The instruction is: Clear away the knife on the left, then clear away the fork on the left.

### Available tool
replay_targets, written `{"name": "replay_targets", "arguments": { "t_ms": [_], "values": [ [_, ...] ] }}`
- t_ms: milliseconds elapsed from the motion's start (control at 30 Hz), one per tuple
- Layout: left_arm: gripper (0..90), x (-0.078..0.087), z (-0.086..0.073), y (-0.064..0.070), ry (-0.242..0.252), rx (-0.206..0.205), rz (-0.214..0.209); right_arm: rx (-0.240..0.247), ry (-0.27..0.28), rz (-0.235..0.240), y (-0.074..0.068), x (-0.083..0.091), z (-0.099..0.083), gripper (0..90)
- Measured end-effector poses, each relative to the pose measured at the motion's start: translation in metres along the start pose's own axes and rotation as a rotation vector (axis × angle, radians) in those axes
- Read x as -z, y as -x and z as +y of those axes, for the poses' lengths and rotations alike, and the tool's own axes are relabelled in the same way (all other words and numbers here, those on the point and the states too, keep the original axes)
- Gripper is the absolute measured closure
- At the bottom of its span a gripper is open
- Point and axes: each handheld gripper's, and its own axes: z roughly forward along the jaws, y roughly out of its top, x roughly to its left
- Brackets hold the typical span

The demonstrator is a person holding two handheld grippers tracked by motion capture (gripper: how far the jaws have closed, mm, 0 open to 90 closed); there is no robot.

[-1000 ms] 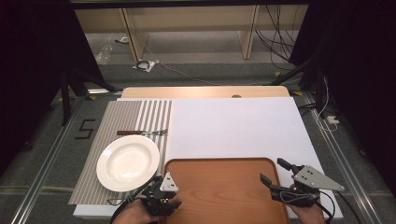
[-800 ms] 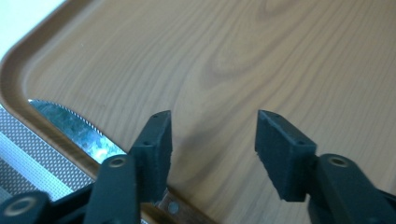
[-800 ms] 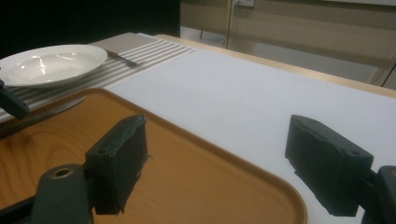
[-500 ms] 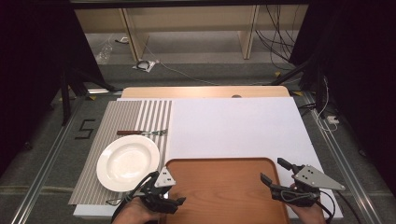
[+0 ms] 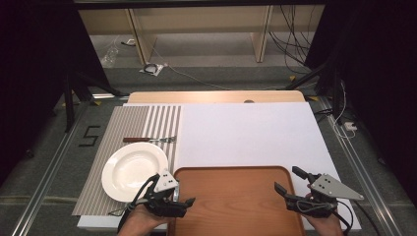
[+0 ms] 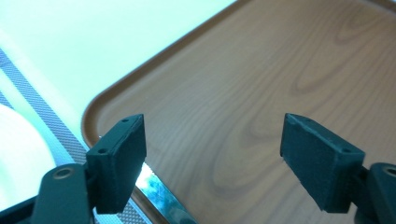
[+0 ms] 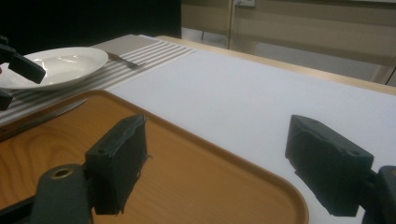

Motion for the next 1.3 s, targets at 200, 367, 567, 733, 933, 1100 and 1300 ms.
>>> {"name": "replay_targets", "arguments": {
  "t_ms": [200, 367, 567, 733, 933, 1100, 1300],
  "values": [
    [21.2, 0.003, 0.001, -0.004, 0.031, 0.015, 0.018, -0.004, 0.004, 0.003, 0.001, 0.000, 0.000, 21.6],
    [20.7, 0.006, 0.001, -0.007, 0.042, 0.020, 0.032, -0.002, 0.003, 0.001, 0.000, 0.000, 0.000, 21.5],
    [20.2, 0.009, 0.001, -0.013, 0.059, 0.037, 0.050, -0.002, 0.002, 0.001, 0.000, 0.000, 0.000, 21.6],
    [20.2, 0.011, 0.000, -0.015, 0.060, 0.036, 0.059, -0.003, 0.001, 0.003, -0.001, 0.000, 0.000, 21.5],
    [20.2, 0.012, 0.000, -0.018, 0.065, 0.043, 0.072, 0.000, 0.000, 0.003, 0.000, 0.000, 0.000, 21.5],
    [20.4, 0.014, -0.001, -0.021, 0.071, 0.045, 0.081, -0.003, 0.002, 0.002, -0.001, 0.001, 0.001, 21.6],
    [20.5, 0.017, 0.000, -0.027, 0.086, 0.051, 0.099, 0.002, -0.001, 0.001, -0.001, 0.001, 0.001, 21.5]
  ]
}}
